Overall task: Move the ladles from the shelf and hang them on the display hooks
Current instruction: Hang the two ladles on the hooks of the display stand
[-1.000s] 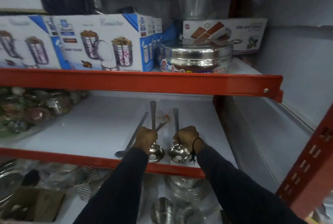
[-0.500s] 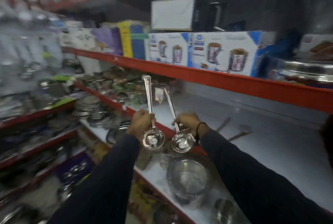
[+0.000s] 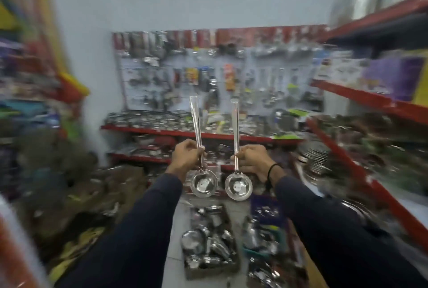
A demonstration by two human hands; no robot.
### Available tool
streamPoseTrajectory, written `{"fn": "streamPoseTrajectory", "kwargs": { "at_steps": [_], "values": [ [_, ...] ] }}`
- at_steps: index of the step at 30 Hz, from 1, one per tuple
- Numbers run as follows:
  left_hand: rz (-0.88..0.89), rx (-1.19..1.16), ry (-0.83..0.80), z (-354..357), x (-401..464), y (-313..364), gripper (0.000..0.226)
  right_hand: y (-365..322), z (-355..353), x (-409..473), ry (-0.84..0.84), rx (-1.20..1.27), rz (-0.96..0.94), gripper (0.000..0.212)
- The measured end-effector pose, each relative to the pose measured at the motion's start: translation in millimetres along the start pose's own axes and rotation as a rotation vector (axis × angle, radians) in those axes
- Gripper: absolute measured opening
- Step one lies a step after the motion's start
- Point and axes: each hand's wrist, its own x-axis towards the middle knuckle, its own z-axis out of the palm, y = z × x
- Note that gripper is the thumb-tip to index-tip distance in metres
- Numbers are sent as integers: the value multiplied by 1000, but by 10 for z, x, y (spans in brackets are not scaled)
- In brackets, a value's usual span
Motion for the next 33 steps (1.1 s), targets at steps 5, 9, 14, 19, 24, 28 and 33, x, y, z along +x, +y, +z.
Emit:
{"fn": "streamPoseTrajectory", "kwargs": {
  "at_steps": [5,9,14,19,24,28,33],
  "values": [
    [-9,33,379,-1081,-370,200,7,-313,1040,19,-378,7,-50,19],
    [-5,103,539,-1648,-791,251,14,-406,1603,-173,-571,37,-90,13],
    [39,112,806,-2272,-1606,377,11,-464,2441,-754,-814,55,-105,14],
    [-11,162,994,-2701,-2241,422,3,-455,3050,-1305,-953,48,-173,19],
    [-90,157,1070,-3064,-2693,462,16,-484,3529,-1769,-1065,47,-210,18],
    [-138,180,1088,-3319,-2809,444,9,-499,3815,-1933,-1144,23,-187,10],
    [-211,207,1048,-3527,-2807,326,13,-465,4071,-1972,-1171,29,-153,9]
  ]
}}
